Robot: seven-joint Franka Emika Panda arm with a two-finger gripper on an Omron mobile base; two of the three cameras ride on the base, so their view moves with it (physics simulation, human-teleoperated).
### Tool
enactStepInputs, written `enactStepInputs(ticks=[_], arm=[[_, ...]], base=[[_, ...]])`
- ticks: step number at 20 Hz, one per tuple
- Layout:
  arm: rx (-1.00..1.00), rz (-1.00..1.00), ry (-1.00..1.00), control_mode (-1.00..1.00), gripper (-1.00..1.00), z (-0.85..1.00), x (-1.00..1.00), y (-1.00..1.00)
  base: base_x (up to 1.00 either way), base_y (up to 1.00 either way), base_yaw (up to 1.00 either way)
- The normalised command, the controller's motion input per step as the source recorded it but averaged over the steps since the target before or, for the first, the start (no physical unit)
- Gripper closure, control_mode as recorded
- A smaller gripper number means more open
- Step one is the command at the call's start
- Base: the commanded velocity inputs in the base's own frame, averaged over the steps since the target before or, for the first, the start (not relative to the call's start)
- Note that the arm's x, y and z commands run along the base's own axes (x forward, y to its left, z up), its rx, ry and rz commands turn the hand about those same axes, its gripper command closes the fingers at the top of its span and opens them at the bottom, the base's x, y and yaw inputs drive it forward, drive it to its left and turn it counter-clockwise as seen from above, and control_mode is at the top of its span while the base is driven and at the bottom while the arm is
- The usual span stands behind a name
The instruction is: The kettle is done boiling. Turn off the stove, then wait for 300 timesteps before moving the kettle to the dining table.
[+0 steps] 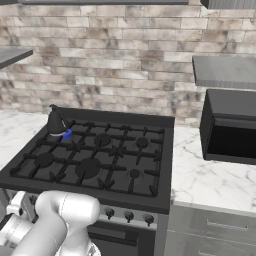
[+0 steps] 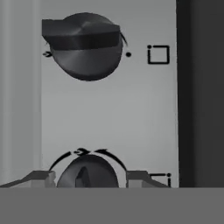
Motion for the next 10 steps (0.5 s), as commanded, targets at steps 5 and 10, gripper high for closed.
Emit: enactStepInputs(ticks=[5, 10], arm=[[0.43, -0.13, -0.01, -1.0, 1.0, 0.02, -0.11, -0.16], [0.42, -0.1, 0.0, -1.0, 1.0, 0.0, -0.05, -0.2]], base=[[0.0, 0.0, 0.0], [0.0, 0.0, 0.0]])
